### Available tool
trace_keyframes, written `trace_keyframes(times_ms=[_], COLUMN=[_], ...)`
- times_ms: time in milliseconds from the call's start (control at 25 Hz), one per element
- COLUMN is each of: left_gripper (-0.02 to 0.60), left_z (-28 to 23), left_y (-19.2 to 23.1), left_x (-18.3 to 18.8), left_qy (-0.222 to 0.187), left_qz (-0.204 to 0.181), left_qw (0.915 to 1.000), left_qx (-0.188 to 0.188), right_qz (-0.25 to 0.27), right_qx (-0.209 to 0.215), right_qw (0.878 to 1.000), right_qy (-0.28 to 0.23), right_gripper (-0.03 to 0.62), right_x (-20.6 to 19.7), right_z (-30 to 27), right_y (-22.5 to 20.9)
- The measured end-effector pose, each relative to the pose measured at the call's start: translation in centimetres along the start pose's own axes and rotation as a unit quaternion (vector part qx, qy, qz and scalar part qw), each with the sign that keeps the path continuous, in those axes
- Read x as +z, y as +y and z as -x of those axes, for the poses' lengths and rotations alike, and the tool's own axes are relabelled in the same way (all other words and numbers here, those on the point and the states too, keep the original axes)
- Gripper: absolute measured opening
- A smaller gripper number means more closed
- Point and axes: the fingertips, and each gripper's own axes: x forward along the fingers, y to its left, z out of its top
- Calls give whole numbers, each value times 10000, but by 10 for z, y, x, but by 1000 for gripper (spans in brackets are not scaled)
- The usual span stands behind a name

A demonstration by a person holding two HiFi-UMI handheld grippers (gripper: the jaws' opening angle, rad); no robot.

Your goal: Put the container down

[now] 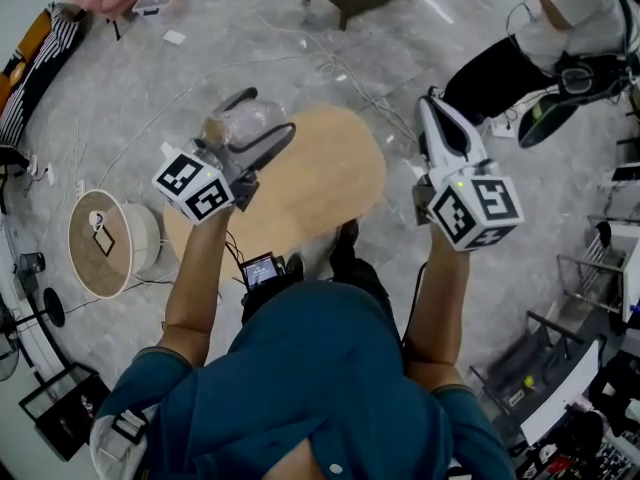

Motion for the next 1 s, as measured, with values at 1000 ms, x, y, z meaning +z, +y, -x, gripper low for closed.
trace_keyframes(times_ms=[1000], left_gripper=[411], left_z=[-86], left_y=[79], left_x=[-149], left_qy=[829], left_qz=[519], left_qw=[9948], left_qx=[300], right_qz=[-536], right_qx=[-122], right_qw=[9925], right_qy=[1092], right_gripper=[9], right_x=[-117], right_z=[-44], right_y=[-80])
